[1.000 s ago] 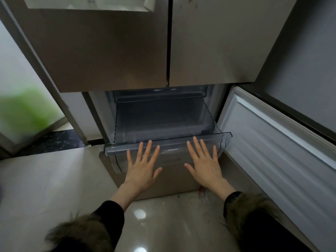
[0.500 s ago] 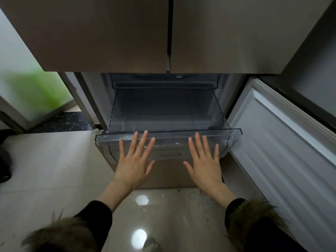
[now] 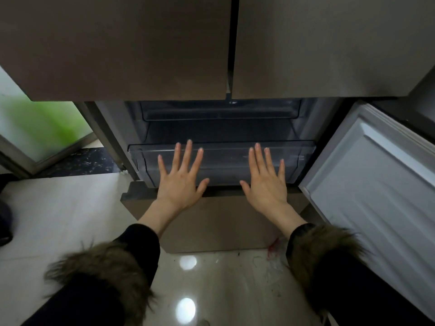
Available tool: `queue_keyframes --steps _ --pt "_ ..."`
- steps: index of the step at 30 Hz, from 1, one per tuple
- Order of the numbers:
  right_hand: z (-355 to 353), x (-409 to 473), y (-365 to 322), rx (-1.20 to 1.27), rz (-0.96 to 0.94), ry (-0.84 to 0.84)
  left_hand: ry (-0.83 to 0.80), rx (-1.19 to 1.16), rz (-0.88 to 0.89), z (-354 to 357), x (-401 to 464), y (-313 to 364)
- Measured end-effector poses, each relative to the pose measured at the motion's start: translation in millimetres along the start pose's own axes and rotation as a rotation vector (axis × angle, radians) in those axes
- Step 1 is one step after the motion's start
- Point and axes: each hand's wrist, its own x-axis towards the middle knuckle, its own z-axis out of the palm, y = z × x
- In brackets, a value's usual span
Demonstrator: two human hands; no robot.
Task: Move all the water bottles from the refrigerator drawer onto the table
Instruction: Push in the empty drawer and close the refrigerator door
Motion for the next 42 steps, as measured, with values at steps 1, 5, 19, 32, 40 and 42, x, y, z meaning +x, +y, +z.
queue_keyframes --steps 1,5,19,32,40,42 --pt "1 8 1 0.001 0.003 0.004 -0.001 0.007 0.000 2 7 0" --pt "8 24 7 -0.012 -0.019 0.042 0.020 0.035 0.005 8 24 -4" --pt "29 43 12 -0.065 -0.044 0.096 0.164 0.007 -0.001 44 31 -22" --pt "22 83 5 -0.038 0.081 -0.018 0.036 -0.040 -0.017 31 66 -28" --pt "17 78 0 0.001 0.096 -0.037 -0.012 -0.069 0.041 25 64 -37" --pt "13 67 -1 -0.019 0.100 -0.028 -0.028 -0.098 0.064 21 57 -38"
